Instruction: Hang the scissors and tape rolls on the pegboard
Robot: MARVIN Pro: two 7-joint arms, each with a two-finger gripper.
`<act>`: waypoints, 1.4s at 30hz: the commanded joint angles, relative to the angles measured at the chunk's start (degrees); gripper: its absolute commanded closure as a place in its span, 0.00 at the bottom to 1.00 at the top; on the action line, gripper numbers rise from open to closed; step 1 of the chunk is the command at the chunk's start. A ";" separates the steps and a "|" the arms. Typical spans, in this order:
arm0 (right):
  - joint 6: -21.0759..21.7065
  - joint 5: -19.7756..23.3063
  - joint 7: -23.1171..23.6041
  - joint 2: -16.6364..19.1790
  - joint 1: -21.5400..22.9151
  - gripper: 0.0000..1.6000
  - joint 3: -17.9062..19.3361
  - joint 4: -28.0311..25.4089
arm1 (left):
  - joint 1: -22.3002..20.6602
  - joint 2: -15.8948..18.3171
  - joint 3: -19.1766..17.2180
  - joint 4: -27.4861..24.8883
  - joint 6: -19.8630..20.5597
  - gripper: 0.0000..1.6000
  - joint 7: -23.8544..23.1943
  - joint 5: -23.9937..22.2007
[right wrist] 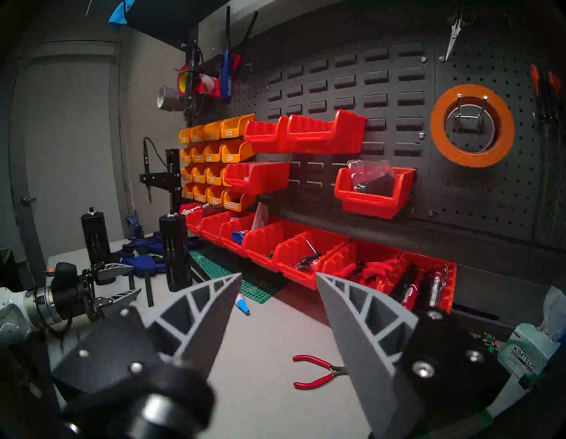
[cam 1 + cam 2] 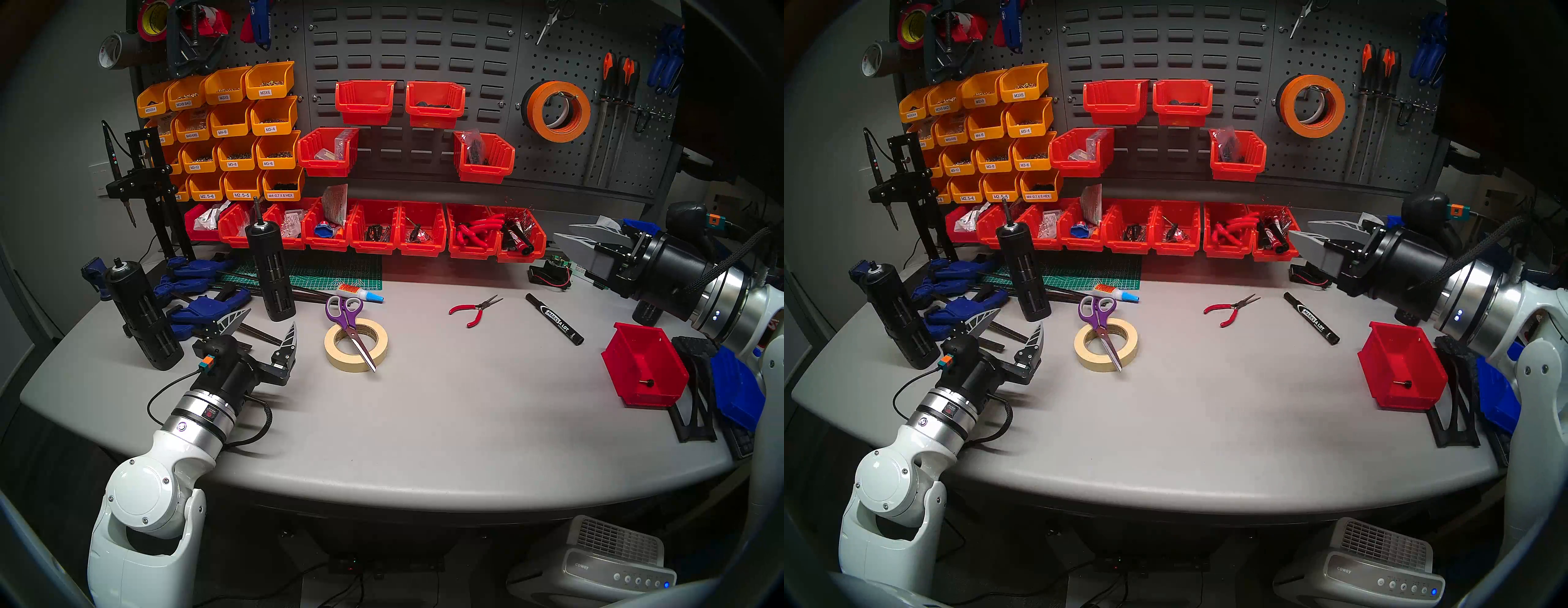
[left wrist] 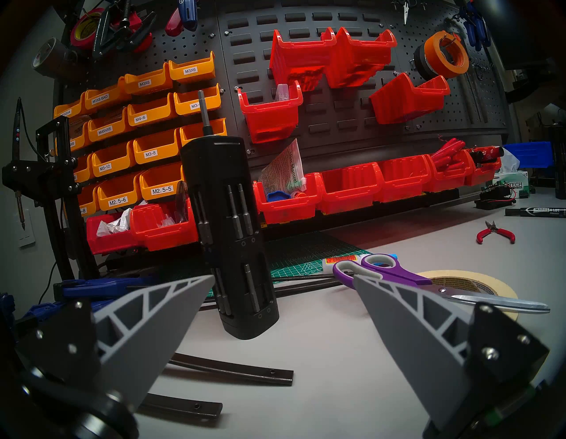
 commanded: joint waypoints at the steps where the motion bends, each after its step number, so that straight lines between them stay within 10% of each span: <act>1: -5.86 -3.01 2.09 1.14 0.25 0.35 -4.01 -0.58 | -0.07 -0.01 0.12 -0.78 -0.33 0.00 -0.05 -0.01; 19: -8.74 -7.89 1.67 0.40 0.21 0.26 -8.22 -0.58 | -0.05 -0.02 0.12 -0.80 -0.36 0.00 -0.05 0.00; 23: -7.21 -6.49 1.93 -0.79 -0.45 0.00 -6.87 -0.58 | -0.05 -0.02 0.12 -0.80 -0.36 0.00 -0.05 0.00; 42: -5.94 -6.03 2.90 -1.33 -0.22 0.00 -6.02 -0.58 | -0.05 -0.02 0.12 -0.80 -0.36 0.00 -0.05 0.00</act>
